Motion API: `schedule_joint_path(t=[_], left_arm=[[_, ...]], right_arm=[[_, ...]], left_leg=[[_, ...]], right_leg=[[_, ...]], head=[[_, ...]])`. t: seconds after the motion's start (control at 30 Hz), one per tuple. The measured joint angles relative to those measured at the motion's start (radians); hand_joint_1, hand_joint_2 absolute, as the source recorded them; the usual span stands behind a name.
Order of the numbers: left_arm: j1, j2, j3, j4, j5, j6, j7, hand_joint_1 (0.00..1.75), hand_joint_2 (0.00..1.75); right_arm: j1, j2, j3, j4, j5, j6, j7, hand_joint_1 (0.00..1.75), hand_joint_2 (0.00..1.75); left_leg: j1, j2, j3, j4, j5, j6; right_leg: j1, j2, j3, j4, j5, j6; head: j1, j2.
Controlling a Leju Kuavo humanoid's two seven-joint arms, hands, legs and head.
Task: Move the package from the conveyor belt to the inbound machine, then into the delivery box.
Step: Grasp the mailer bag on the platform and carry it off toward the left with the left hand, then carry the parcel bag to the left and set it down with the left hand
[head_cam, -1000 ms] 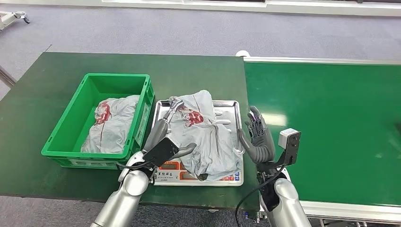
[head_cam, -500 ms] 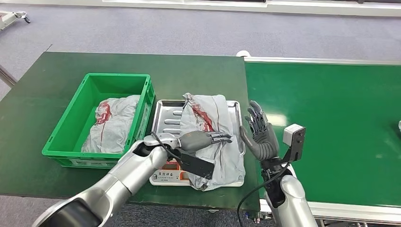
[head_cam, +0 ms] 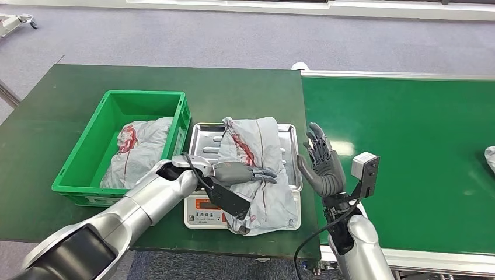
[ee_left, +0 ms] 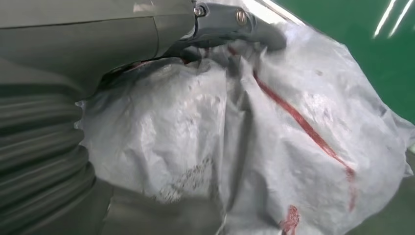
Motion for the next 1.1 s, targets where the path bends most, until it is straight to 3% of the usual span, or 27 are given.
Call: schedule_joint_path(t=[0.3,0.4,0.67,0.87,1.1], left_arm=[[-0.021,0.057,-0.048,-0.090,0.063,0.030,0.046,1.75,1.75],[-0.023,0.076,-0.066,-0.167,0.068,0.066,0.110,1.75,1.75],[-0.089,0.196,-0.070,-0.503,0.042,0.165,0.306,1.75,1.75],[-0.126,0.230,-0.066,-0.630,0.022,0.175,0.347,1.75,1.75],[-0.132,0.272,-0.042,-0.675,0.016,0.196,0.377,1.75,1.75]], right_arm=[[0.000,-0.007,0.000,-0.021,-0.007,0.005,0.003,0.00,1.75],[0.002,-0.009,-0.001,-0.027,-0.020,0.017,0.010,0.00,1.75],[0.044,-0.014,-0.012,-0.045,-0.011,0.000,0.006,0.00,1.75],[0.052,-0.014,-0.015,-0.052,-0.012,-0.005,0.006,0.00,1.75],[0.067,-0.014,-0.021,-0.061,-0.023,-0.006,0.006,0.00,1.75]], left_leg=[[0.000,0.000,0.000,0.000,0.000,-0.001],[0.000,0.000,0.000,0.000,0.001,-0.001],[0.000,-0.001,-0.001,0.000,0.001,-0.001],[0.000,0.000,-0.001,0.000,0.001,-0.001],[0.000,0.000,-0.001,0.000,0.001,-0.001]], right_leg=[[0.000,0.000,0.000,0.000,0.000,0.000],[0.000,0.000,0.000,0.000,0.000,0.000],[0.000,0.000,-0.001,0.000,0.000,0.000],[0.000,0.000,-0.001,0.000,0.000,0.000],[0.000,0.000,-0.001,0.000,0.000,0.000]], head=[[0.000,0.000],[0.000,0.000],[0.000,0.000],[0.000,0.000],[0.000,0.000]])
